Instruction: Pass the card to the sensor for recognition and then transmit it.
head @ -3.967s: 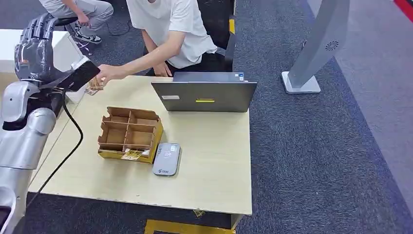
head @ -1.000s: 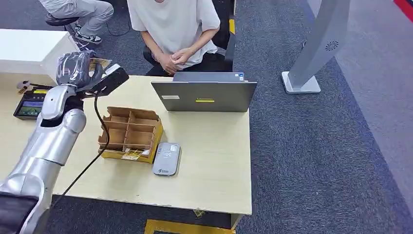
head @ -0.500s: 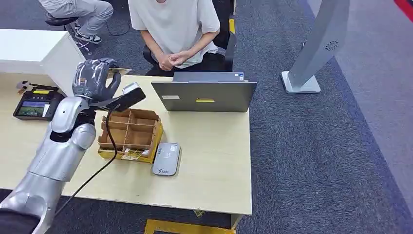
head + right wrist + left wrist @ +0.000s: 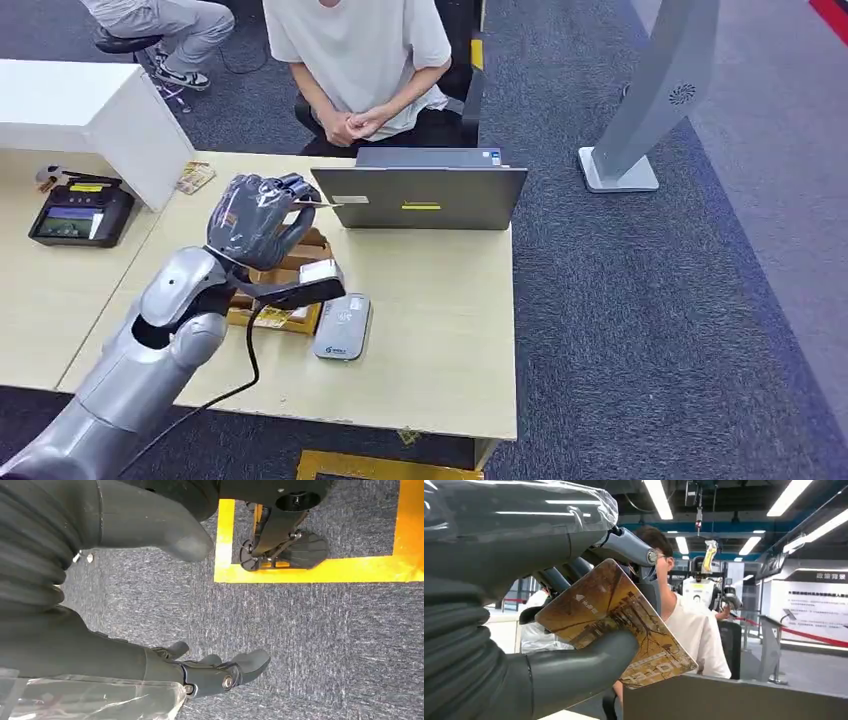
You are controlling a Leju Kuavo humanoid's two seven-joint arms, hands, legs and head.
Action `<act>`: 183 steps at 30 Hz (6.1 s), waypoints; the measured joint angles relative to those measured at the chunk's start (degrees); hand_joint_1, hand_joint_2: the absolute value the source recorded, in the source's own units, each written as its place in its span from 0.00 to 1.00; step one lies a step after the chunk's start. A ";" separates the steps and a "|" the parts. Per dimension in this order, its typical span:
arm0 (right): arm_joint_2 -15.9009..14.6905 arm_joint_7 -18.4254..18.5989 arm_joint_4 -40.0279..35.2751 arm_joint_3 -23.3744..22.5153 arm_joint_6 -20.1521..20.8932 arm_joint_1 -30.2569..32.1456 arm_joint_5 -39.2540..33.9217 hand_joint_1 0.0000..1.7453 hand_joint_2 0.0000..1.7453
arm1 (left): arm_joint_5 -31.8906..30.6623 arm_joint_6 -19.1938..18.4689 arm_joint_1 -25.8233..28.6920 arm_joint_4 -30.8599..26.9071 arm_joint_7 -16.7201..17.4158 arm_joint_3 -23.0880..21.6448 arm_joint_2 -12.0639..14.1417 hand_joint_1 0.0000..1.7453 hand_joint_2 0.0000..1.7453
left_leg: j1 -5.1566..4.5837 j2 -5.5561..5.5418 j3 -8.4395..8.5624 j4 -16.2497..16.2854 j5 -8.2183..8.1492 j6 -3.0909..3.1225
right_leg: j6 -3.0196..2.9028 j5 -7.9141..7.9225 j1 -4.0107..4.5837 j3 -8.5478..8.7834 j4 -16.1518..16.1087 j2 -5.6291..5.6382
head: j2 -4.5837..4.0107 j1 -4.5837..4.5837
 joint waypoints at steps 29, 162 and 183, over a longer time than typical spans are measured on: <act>0.00 1.07 0.00 0.04 -0.04 0.12 2.80 0.00 1.00 | 1.18 -5.42 0.72 15.52 -2.25 -7.04 -1.92 1.00 1.00 | -0.01 0.01 -0.03 0.00 -0.01 0.01 | 0.01 -0.01 -0.01 -0.02 -0.01 0.01 | 0.00 0.00; 1.90 6.25 0.55 6.86 -0.52 -1.38 11.61 0.00 1.00 | -8.63 18.32 -17.52 32.37 4.24 9.16 -6.29 0.00 1.00 | 0.00 0.07 -0.08 0.00 0.09 -0.11 | -0.05 0.05 0.00 -0.13 0.08 0.08 | 0.00 0.02; 1.90 3.21 0.55 4.96 -2.60 0.58 6.80 0.00 1.00 | -6.01 11.52 3.21 9.98 2.10 7.65 -2.15 0.00 1.00 | -0.05 0.48 0.04 -0.07 -0.17 -0.08 | -0.07 -0.11 -0.06 -0.15 0.03 0.45 | 0.00 -0.07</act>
